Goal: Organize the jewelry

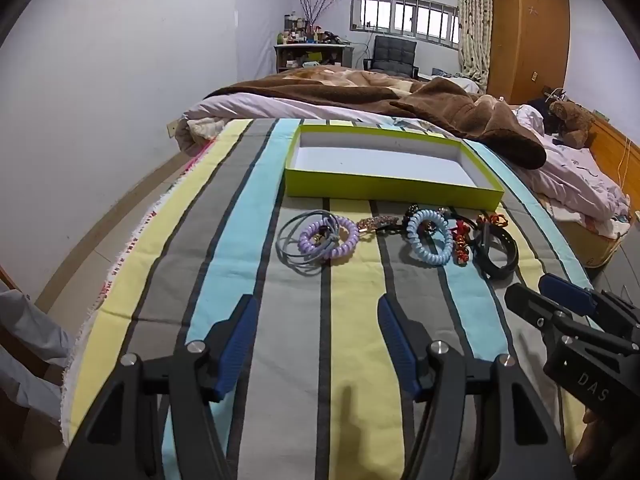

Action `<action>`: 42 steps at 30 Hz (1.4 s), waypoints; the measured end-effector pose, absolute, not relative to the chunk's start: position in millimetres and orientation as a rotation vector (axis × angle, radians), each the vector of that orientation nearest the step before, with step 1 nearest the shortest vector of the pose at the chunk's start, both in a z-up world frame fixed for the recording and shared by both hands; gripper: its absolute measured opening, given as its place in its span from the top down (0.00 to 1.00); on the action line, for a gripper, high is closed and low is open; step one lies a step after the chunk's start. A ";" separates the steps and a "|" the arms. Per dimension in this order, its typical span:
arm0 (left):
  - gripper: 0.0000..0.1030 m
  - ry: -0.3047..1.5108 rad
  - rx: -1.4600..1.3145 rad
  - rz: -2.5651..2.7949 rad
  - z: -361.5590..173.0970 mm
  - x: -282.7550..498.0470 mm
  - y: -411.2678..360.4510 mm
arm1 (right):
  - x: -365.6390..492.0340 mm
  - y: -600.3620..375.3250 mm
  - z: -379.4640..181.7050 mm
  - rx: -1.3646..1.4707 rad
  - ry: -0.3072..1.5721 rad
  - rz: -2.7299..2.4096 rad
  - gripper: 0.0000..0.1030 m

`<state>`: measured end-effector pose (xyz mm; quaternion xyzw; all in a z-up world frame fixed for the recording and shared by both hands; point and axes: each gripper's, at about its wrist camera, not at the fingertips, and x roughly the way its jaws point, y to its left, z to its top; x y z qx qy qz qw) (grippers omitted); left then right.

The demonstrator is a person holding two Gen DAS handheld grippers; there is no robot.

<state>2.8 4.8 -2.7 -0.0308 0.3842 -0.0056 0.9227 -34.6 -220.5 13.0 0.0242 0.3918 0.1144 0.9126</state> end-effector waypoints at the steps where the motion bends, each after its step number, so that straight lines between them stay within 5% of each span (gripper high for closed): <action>1: 0.38 0.780 -0.052 -0.010 -3.2 0.6 3.5 | -34.6 -220.3 13.1 0.050 0.807 0.236 0.50; 42: 0.38 0.777 -0.023 0.009 0.5 2.9 -0.7 | -35.7 -218.9 17.3 0.024 0.802 0.200 0.50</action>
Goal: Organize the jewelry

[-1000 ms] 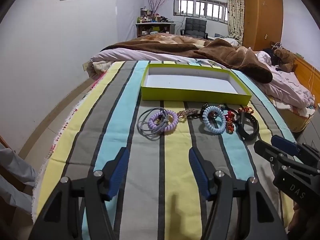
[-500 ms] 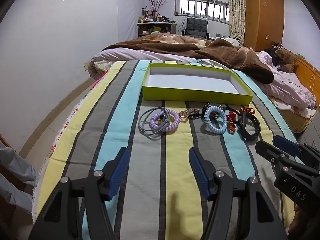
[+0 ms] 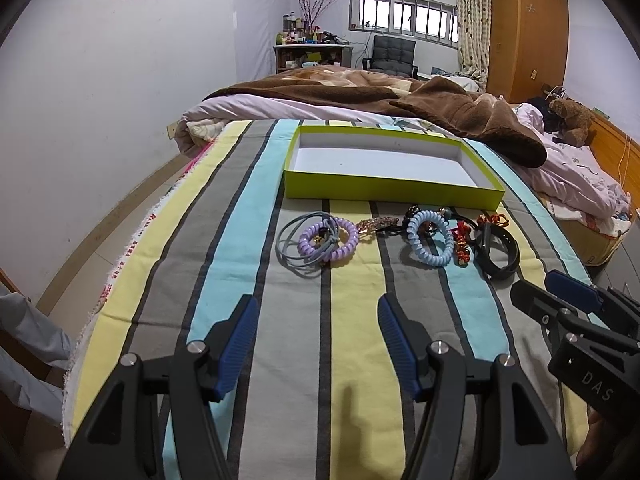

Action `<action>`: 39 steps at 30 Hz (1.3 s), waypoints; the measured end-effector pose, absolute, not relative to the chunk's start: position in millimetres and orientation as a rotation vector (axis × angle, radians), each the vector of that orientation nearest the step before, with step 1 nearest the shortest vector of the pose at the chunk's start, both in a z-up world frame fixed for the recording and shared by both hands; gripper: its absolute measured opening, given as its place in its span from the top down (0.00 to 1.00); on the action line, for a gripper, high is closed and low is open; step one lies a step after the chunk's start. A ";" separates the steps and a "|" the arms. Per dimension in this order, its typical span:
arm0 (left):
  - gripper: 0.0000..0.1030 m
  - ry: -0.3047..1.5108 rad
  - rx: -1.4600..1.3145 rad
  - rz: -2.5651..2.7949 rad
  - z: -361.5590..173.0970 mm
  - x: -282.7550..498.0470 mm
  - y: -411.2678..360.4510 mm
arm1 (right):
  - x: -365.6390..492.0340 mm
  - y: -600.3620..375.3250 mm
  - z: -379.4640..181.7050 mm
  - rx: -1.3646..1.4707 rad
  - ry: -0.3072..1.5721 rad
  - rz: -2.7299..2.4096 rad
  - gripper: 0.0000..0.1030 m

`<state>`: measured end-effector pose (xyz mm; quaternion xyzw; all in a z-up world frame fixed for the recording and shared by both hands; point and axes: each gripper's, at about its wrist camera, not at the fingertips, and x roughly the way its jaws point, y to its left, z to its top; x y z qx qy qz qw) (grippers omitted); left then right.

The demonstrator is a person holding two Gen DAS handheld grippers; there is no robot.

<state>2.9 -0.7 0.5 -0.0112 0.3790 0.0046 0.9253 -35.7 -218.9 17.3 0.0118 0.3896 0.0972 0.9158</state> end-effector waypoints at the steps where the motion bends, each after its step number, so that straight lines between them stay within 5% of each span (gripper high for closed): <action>1: 0.38 0.778 -0.023 0.010 0.4 2.9 -0.6 | -35.6 -218.9 17.3 0.025 0.802 0.199 0.50; 39: 0.38 0.771 -0.021 -0.001 -0.5 2.9 -2.6 | -37.2 -218.6 16.4 0.028 0.807 0.198 0.50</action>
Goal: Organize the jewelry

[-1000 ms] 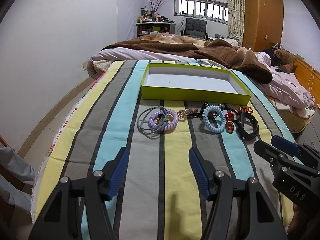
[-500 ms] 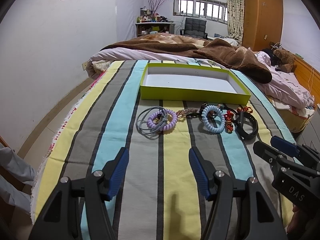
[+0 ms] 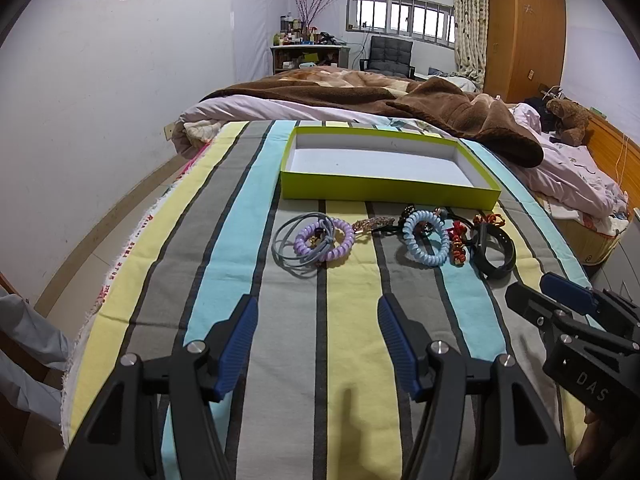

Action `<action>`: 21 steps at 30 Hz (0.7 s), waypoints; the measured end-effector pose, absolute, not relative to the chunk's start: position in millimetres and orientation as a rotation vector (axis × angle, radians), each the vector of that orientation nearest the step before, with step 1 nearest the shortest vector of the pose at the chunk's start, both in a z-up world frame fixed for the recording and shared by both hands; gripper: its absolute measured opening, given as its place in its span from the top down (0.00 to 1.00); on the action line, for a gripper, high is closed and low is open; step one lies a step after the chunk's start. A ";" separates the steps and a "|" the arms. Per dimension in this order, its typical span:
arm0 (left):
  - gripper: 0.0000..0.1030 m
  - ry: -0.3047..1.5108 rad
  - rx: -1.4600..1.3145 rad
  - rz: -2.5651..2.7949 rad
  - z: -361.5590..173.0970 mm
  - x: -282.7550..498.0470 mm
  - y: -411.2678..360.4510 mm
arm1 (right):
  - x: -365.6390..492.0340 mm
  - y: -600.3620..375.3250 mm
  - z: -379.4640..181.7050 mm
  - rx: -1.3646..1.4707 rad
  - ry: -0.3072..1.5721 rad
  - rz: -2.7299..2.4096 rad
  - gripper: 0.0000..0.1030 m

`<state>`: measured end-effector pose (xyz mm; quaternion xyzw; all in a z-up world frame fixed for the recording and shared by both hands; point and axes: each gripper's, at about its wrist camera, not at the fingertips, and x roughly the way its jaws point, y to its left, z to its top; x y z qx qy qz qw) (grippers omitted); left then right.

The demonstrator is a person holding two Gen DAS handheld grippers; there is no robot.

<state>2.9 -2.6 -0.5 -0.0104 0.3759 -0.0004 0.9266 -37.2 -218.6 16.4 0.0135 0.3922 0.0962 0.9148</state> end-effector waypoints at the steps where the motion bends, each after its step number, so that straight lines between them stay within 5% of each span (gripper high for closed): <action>1: 0.38 0.770 -0.021 -0.003 -0.4 2.5 -2.7 | -37.9 -218.9 16.2 0.027 0.807 0.199 0.50; 21: 0.38 0.789 -0.028 -0.029 -1.4 2.4 -1.0 | -36.2 -219.9 15.4 0.034 0.805 0.197 0.50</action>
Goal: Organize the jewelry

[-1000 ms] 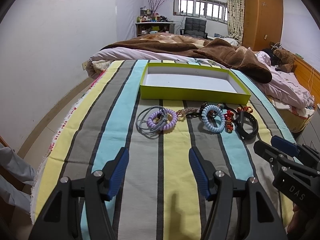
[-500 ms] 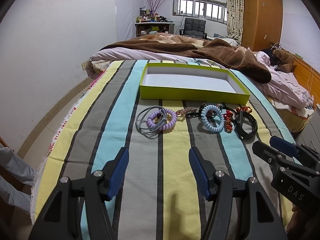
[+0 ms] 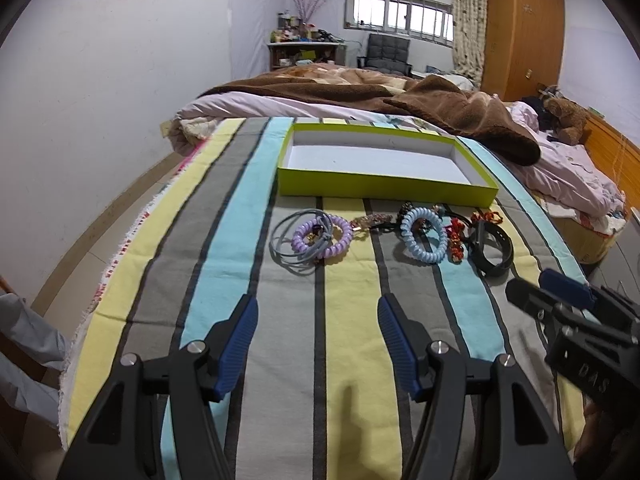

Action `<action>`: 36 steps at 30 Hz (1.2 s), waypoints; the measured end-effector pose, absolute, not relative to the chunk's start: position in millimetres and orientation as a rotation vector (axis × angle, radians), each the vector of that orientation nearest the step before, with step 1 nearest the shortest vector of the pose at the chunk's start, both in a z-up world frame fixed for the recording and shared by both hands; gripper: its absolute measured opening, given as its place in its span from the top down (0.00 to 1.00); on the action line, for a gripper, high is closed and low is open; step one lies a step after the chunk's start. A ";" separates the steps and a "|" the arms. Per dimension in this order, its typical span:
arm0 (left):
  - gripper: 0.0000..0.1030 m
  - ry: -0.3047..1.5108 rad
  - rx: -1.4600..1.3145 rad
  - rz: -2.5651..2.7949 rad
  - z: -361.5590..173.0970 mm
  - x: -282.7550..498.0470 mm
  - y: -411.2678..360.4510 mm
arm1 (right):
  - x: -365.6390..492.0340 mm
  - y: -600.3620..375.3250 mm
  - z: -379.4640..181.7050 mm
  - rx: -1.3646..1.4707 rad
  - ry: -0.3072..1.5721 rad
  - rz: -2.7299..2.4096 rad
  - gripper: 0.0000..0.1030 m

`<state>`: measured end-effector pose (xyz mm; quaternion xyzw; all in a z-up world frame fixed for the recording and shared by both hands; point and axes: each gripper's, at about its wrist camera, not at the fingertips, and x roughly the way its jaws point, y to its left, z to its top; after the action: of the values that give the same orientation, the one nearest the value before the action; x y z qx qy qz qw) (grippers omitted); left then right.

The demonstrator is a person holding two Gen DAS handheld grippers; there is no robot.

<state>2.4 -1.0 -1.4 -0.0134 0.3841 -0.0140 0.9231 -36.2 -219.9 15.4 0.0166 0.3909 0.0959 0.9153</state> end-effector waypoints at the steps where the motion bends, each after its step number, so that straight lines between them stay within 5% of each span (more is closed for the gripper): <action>1: 0.38 0.792 -0.024 -0.037 -2.1 4.6 -0.2 | -35.1 -221.8 15.0 0.038 0.803 0.190 0.50; 23: 0.36 0.891 -0.100 -0.084 -22.4 39.1 36.5 | 55.4 -259.9 -14.2 0.068 0.939 0.059 0.50; 26: 0.36 0.894 -0.090 -0.071 -23.2 43.8 41.1 | 57.4 -258.9 -17.0 0.053 0.943 0.049 0.73; 31: 0.36 0.909 -0.107 -0.074 -23.4 55.5 46.8 | 61.3 -262.3 -17.4 0.073 0.940 0.063 0.89; 36: 0.37 0.878 -0.054 -0.094 -14.8 65.6 40.4 | 59.0 -266.4 -12.1 0.074 0.911 0.051 0.91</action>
<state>65.6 40.4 -14.8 -0.0263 0.4250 -0.0453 0.9037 59.0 -266.4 -12.1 0.0358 0.4399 0.0248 0.8970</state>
